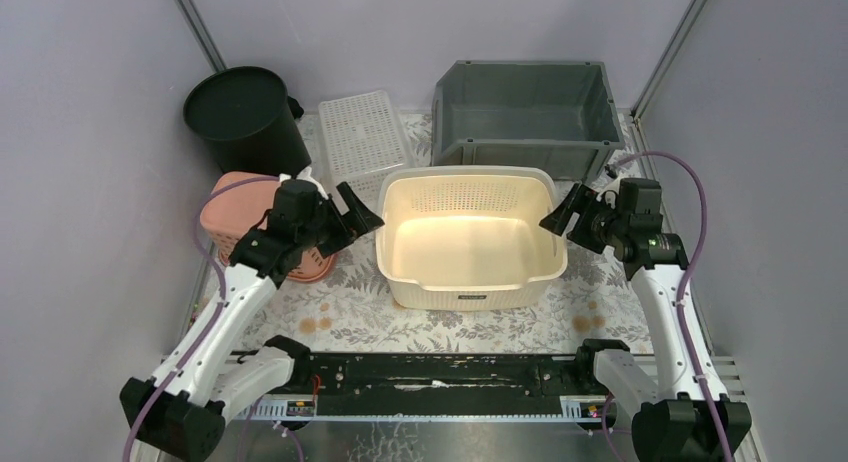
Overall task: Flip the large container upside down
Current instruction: Place the container at the center of the board.
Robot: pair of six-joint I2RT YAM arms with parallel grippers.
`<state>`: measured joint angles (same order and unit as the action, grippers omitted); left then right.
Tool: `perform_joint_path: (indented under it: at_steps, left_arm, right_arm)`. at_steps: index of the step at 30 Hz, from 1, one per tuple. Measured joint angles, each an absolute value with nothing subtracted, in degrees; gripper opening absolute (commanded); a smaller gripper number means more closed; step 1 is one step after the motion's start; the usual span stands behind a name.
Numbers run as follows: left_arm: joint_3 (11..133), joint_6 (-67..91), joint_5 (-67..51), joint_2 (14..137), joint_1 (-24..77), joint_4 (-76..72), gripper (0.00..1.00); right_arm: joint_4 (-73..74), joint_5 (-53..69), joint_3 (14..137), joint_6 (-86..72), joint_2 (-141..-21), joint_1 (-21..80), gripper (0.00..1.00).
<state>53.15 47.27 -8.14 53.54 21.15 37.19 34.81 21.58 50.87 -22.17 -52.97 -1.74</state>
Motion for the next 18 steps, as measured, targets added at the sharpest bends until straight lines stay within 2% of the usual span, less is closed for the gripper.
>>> perform_joint_path:
  at_steps: [7,16,18]
  left_arm:
    - [48.40,47.88,-20.18,57.06,19.70,27.59,0.95]
    - [47.72,47.94,-24.91,59.70,18.87,19.55,0.93]
    - [47.62,47.88,-25.10,60.18,18.57,18.76,0.92]
  right_arm:
    - [29.65,24.86,49.32,-23.81,-54.74,-1.74,0.75]
    - [22.35,29.91,46.35,-26.28,-55.40,-2.24,0.63]
    - [21.08,30.28,45.76,-26.57,-55.46,-2.52,0.56]
